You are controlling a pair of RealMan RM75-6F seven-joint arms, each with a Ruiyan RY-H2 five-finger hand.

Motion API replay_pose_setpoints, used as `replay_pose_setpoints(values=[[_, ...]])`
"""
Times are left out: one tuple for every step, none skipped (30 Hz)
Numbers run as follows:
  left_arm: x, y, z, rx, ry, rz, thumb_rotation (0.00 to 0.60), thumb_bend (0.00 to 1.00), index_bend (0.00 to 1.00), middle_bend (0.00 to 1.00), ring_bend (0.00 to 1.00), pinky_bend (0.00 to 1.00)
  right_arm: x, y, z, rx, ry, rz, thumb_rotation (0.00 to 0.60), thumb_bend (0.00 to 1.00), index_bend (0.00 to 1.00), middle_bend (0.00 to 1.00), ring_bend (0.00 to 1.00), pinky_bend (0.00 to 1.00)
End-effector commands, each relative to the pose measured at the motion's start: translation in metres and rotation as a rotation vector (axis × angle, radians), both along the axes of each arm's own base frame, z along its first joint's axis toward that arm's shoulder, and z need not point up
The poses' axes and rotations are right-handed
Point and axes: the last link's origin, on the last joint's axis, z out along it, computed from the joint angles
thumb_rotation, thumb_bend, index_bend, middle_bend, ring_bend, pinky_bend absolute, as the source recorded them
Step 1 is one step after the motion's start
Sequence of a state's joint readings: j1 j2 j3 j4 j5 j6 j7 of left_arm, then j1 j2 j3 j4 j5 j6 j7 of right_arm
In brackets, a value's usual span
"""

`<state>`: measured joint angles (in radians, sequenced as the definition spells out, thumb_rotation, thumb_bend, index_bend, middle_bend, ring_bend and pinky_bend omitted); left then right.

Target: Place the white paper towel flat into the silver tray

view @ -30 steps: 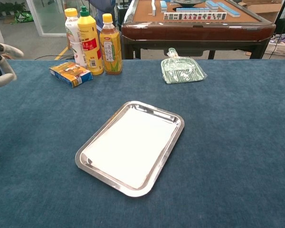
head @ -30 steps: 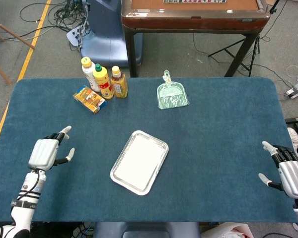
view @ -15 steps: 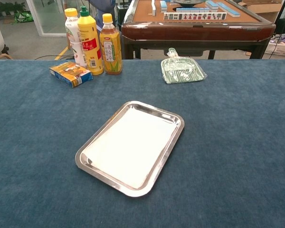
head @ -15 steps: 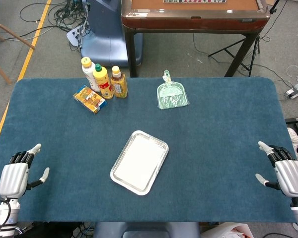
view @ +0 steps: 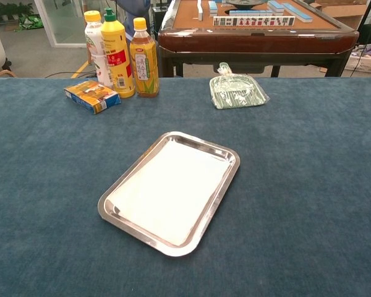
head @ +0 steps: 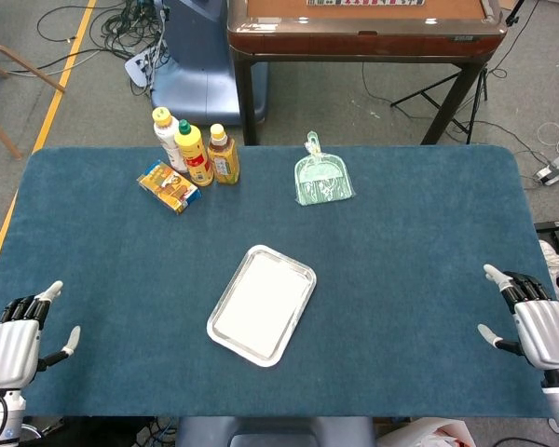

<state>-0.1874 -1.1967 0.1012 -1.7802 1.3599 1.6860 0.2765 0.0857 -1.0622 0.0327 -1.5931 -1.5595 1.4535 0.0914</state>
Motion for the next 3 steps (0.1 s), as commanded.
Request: replay_pose_setpoints(values=[[0.0011,0.0001,0.001,0.003,0.001,-0.003,0.323,0.31,0.14,0.24,0.2,0.16,-0.0002,-0.0004,0.0001,-0.001,0.001,-0.001,0.6,0.2,0.1,0.23,0.14,0.17],[0.0015,0.0001,0.0012,0.003,0.002,-0.004,0.322,0.31,0.14,0.24,0.2,0.16,-0.0002,-0.0005,0.0001,-0.001,0.001,-0.001,0.6,0.2,0.11,0.23,0.14,0.17],[0.0018,0.0,0.0015,0.002,0.003,-0.005,0.323,0.31,0.14,0.24,0.2,0.16,-0.0002,-0.0007,-0.0002,0.0,0.0,-0.002,0.6,0.2,0.11,0.23,0.14,0.17]])
